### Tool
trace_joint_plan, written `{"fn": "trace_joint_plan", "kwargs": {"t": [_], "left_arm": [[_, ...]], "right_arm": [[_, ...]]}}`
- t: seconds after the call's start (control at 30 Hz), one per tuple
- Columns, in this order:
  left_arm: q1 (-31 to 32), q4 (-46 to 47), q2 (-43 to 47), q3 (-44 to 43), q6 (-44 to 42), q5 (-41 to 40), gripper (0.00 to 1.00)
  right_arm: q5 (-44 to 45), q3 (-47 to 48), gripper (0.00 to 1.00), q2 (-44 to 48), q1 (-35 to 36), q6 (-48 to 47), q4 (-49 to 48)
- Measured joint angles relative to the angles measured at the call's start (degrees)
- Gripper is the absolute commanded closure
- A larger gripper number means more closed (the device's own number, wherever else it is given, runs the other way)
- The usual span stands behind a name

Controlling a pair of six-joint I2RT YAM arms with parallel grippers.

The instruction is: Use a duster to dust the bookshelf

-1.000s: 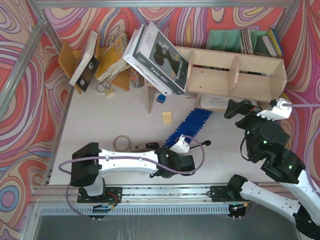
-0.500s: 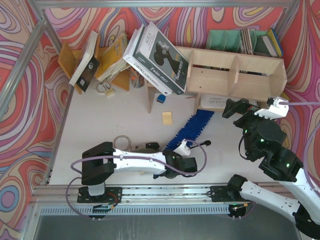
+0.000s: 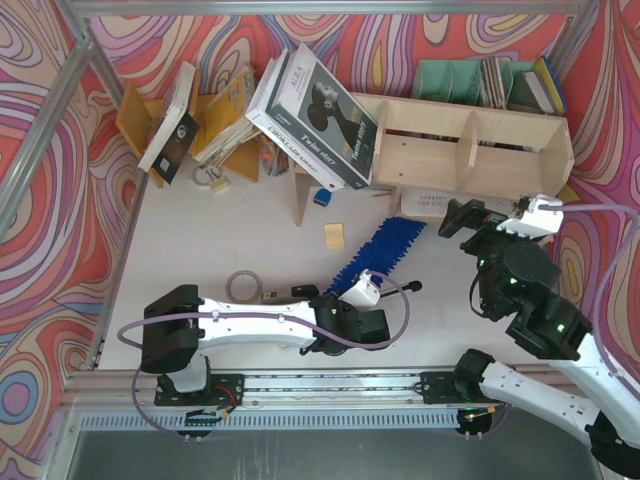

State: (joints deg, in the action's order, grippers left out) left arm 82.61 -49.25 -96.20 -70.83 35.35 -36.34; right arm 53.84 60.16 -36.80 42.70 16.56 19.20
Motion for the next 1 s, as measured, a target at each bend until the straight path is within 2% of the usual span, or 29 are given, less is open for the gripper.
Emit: {"fn": "trace_joint_plan", "kwargs": {"t": [0.23, 0.37, 0.7, 1.0], "left_arm": [[-0.26, 0.57, -2.29, 0.90, 0.39, -0.11, 1.00], [-0.37, 0.85, -2.47, 1.11, 0.44, -0.13, 1.00], [-0.66, 2.05, -1.18, 1.84, 0.44, 1.29, 1.00], [-0.94, 0.74, -7.39, 2.14, 0.20, 3.80, 1.00]], "right_arm": [[-3.37, -12.00, 0.01, 3.10, 0.00, -14.29, -10.08], [-7.67, -14.67, 0.01, 5.35, 0.00, -18.88, -12.07], [-9.97, -14.71, 0.01, 7.10, 0.00, -21.51, -15.80], [-10.01, -14.80, 0.01, 7.13, 0.00, -22.34, -15.98]]}}
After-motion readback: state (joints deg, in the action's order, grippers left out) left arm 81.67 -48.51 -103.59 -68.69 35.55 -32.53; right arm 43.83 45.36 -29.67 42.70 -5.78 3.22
